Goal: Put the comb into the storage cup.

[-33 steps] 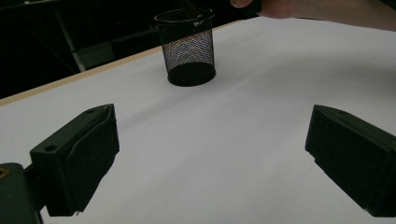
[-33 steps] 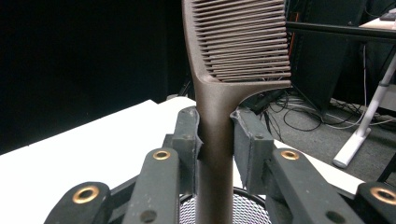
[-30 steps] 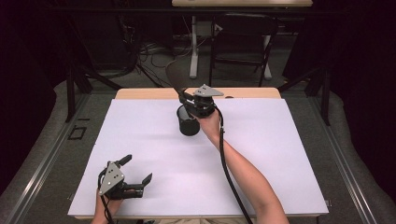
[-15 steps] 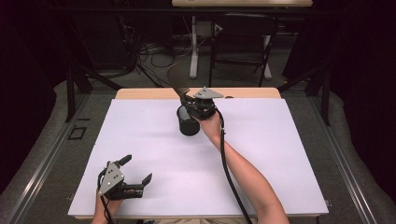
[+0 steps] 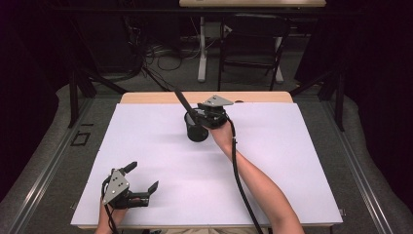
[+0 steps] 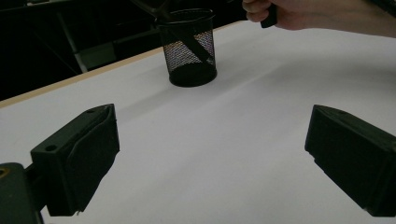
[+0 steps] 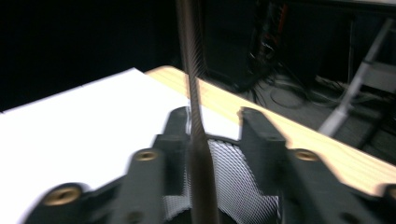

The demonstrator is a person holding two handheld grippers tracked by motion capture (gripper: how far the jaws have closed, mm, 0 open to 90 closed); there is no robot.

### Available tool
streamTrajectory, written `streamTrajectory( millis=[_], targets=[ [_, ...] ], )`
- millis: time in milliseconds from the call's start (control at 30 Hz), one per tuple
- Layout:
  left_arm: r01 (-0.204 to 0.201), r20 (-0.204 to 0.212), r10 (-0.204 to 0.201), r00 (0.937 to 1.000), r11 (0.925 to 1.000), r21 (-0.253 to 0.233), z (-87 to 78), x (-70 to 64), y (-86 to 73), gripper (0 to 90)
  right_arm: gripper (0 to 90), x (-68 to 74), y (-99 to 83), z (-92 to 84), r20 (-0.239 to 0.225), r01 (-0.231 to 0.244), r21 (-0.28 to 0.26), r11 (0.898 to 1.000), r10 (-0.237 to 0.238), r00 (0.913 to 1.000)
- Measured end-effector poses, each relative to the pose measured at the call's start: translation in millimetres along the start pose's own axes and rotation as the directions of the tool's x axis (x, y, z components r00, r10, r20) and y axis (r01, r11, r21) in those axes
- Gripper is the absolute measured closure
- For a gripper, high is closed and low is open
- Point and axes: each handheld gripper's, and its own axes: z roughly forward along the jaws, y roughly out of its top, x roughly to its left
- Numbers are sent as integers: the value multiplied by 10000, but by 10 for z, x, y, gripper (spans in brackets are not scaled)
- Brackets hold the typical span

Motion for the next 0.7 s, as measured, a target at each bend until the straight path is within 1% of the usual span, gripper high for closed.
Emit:
streamTrajectory(
  millis=[33,100,133,200,267,367,400,433,467,533,567,667,700],
  targets=[
    [12,-3,-12,10000,10000,6,4,-2,0,33,476,-10,0,-45,5,-91,179,9998,91,10000],
    [-5,5,5,10000,10000,19,6,-5,1,34,420,-28,8,-92,-88,-158,308,9994,161,9998],
    [-5,5,5,10000,10000,19,6,-5,1,33,420,-28,8,-92,-88,-158,308,9994,161,9998],
    [2,3,-2,10000,10000,14,9,-6,2,34,380,-56,21,-155,-161,-291,573,9979,301,9994],
    [-1,-4,1,10000,10000,23,10,-7,2,35,364,-65,24,-175,-221,-296,642,9975,310,9993],
    [-45,4,45,10000,10000,44,10,-6,3,35,321,-81,36,-271,-525,-316,803,9963,359,9980],
    [-45,4,45,10000,10000,44,10,-6,3,35,321,-81,36,-271,-525,-316,803,9963,359,9980],
    [-23,3,23,10000,10000,25,9,-7,2,35,313,-82,37,-301,-579,-287,838,9961,337,9978],
    [-37,-9,37,10000,10000,43,11,-3,2,36,292,-82,38,-357,-737,-224,907,9956,291,9969],
    [-50,-8,51,10000,10000,52,12,-2,2,36,278,-79,44,-416,-818,-191,979,9950,272,9963],
    [-58,-6,58,10000,10000,71,13,-3,3,36,278,-79,44,-416,-818,-191,979,9950,272,9963],
    [-65,2,65,10000,10000,55,15,-9,5,36,245,-76,55,-525,-1038,-117,1108,9938,233,9943],
    [-65,2,65,10000,10000,55,15,-9,5,36,245,-76,55,-525,-1038,-117,1108,9938,233,9943]
  ],
)
